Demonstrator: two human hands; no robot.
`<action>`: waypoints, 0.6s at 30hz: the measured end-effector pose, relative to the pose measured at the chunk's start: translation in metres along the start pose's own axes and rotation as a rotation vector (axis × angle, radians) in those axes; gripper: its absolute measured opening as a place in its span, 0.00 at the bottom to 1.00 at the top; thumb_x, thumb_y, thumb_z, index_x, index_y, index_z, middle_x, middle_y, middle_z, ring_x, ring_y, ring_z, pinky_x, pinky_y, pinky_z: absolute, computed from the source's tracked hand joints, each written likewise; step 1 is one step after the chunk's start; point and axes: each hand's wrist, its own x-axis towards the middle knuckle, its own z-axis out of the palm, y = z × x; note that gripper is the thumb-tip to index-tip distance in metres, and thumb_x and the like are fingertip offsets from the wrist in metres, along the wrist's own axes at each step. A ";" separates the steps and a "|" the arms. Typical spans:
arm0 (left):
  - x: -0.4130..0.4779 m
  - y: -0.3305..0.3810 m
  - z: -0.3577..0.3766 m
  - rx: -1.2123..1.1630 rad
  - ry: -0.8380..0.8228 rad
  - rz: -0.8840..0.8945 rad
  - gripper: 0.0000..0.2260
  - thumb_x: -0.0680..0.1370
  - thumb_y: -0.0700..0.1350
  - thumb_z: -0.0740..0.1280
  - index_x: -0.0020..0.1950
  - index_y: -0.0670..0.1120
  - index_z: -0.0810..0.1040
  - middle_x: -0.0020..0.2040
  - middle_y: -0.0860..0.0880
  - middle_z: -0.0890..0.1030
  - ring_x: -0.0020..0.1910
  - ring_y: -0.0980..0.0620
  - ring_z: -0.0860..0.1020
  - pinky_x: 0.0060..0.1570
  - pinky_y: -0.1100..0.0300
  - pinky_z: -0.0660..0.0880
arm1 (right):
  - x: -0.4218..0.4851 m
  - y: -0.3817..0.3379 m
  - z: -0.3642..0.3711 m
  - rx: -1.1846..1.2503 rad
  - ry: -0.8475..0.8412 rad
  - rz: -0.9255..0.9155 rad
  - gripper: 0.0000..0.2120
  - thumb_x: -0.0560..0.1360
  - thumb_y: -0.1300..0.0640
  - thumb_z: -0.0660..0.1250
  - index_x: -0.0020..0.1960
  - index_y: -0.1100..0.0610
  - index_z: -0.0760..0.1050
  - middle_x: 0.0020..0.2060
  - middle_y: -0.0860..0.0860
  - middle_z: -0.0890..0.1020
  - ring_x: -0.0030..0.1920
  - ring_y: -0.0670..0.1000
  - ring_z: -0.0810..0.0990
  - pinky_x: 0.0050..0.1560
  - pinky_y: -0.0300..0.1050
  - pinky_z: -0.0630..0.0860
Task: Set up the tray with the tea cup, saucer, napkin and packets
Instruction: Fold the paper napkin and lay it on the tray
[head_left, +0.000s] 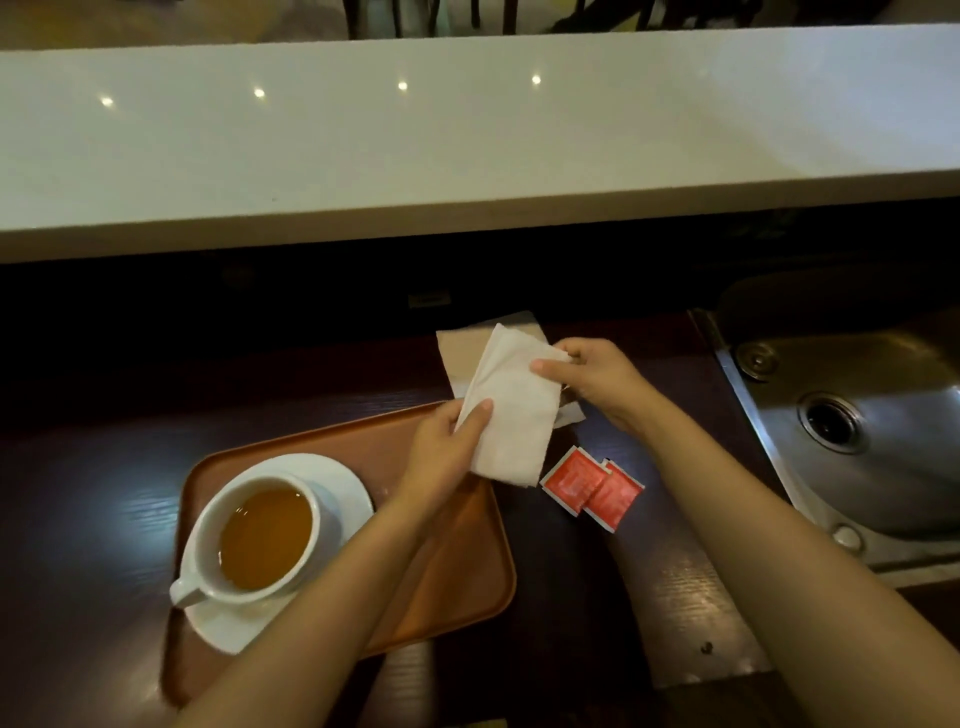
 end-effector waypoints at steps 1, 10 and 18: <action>-0.007 -0.007 -0.005 0.038 0.024 0.013 0.07 0.77 0.51 0.61 0.54 0.53 0.74 0.45 0.60 0.77 0.44 0.60 0.77 0.36 0.67 0.75 | 0.000 -0.002 0.010 -0.038 -0.024 0.007 0.03 0.72 0.57 0.68 0.39 0.54 0.76 0.37 0.50 0.81 0.38 0.47 0.81 0.33 0.36 0.78; -0.058 -0.063 -0.027 0.239 0.293 -0.073 0.19 0.75 0.43 0.63 0.66 0.50 0.69 0.59 0.51 0.78 0.50 0.58 0.73 0.45 0.65 0.71 | 0.007 -0.009 0.094 -0.450 -0.157 -0.078 0.07 0.72 0.56 0.66 0.47 0.58 0.76 0.45 0.55 0.79 0.48 0.57 0.78 0.45 0.51 0.77; -0.071 -0.070 -0.027 0.515 0.246 -0.122 0.25 0.76 0.42 0.63 0.72 0.47 0.60 0.70 0.46 0.69 0.67 0.48 0.68 0.66 0.55 0.65 | 0.010 0.008 0.126 -0.908 -0.042 -0.200 0.11 0.74 0.56 0.63 0.56 0.57 0.74 0.55 0.57 0.78 0.57 0.58 0.72 0.56 0.50 0.69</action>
